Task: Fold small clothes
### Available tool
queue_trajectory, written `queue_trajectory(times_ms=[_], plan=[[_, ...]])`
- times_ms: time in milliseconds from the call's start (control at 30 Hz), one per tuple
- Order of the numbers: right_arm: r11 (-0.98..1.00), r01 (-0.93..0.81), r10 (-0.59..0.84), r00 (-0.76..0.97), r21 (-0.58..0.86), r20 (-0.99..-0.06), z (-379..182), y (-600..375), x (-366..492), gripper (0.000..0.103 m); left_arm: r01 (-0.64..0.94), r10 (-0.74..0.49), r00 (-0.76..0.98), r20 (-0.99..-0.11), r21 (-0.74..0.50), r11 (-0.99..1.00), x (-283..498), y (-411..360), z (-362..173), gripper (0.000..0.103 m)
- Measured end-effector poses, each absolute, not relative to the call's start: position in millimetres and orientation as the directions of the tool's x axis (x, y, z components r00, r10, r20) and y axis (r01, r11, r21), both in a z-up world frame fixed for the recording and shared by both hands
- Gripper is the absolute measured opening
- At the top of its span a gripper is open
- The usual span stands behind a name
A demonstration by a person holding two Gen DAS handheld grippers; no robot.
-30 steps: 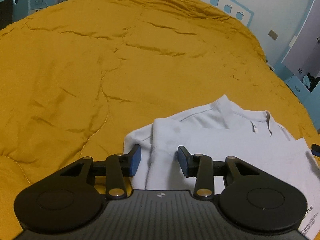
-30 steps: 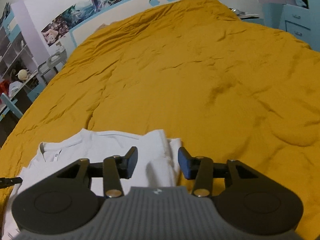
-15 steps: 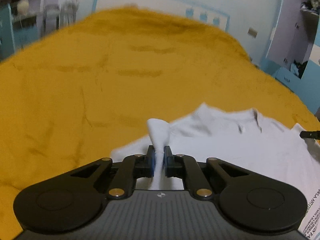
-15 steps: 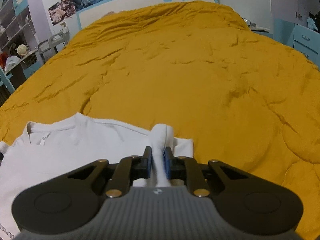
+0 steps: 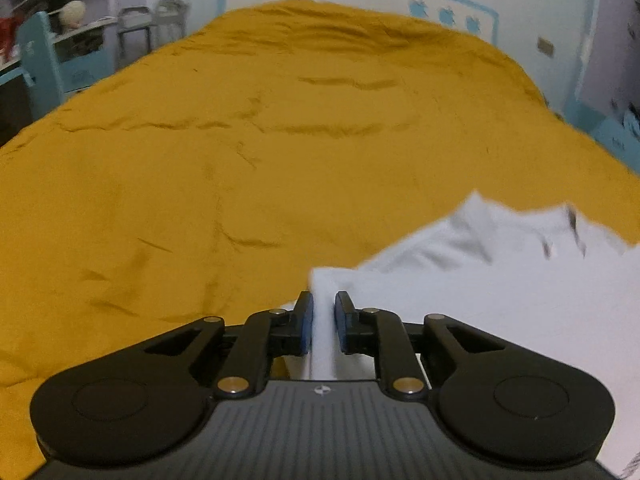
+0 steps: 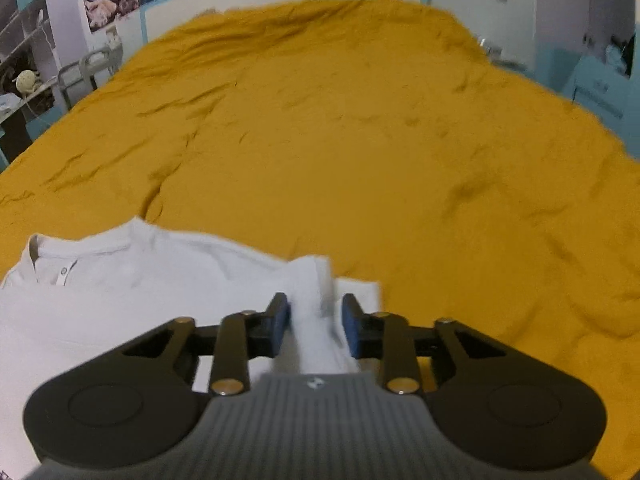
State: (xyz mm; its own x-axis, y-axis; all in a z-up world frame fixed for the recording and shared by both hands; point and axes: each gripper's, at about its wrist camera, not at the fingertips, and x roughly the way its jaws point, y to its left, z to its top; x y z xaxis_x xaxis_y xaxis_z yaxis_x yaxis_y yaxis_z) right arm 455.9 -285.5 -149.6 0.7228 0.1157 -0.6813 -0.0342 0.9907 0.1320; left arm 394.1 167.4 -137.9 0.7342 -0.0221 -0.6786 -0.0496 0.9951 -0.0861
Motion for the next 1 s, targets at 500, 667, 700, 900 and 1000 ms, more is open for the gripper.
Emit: queue_trajectory(times_ms=[500, 667, 700, 900, 1000], plan=[[0.643, 0.242, 0.438, 0.662, 0.727, -0.608, -140, -399, 229, 0.049, -0.233, -0.361, 0.704, -0.611, -0.68, 0.696, 146, 220, -120, 0.045], [0.576, 0.334, 0.398, 0.682, 0.746, -0.614, -150, -379, 219, 0.049, -0.257, -0.406, 0.694, -0.595, -0.731, 0.632, 155, 215, -141, 0.046], [0.572, 0.376, 0.368, 0.677, 0.729, -0.638, -153, -374, 220, 0.049, -0.253, -0.415, 0.694, -0.588, -0.739, 0.624, 159, 212, -145, 0.046], [0.489, 0.474, 0.291, 0.703, 0.732, -0.649, -169, -358, 229, 0.051, -0.256, -0.392, 0.701, -0.595, -0.724, 0.641, 174, 201, -158, 0.048], [0.415, 0.498, 0.296, 0.717, 0.761, -0.631, -174, -357, 237, 0.055, -0.282, -0.366, 0.721, -0.588, -0.732, 0.621, 172, 200, -167, 0.048]])
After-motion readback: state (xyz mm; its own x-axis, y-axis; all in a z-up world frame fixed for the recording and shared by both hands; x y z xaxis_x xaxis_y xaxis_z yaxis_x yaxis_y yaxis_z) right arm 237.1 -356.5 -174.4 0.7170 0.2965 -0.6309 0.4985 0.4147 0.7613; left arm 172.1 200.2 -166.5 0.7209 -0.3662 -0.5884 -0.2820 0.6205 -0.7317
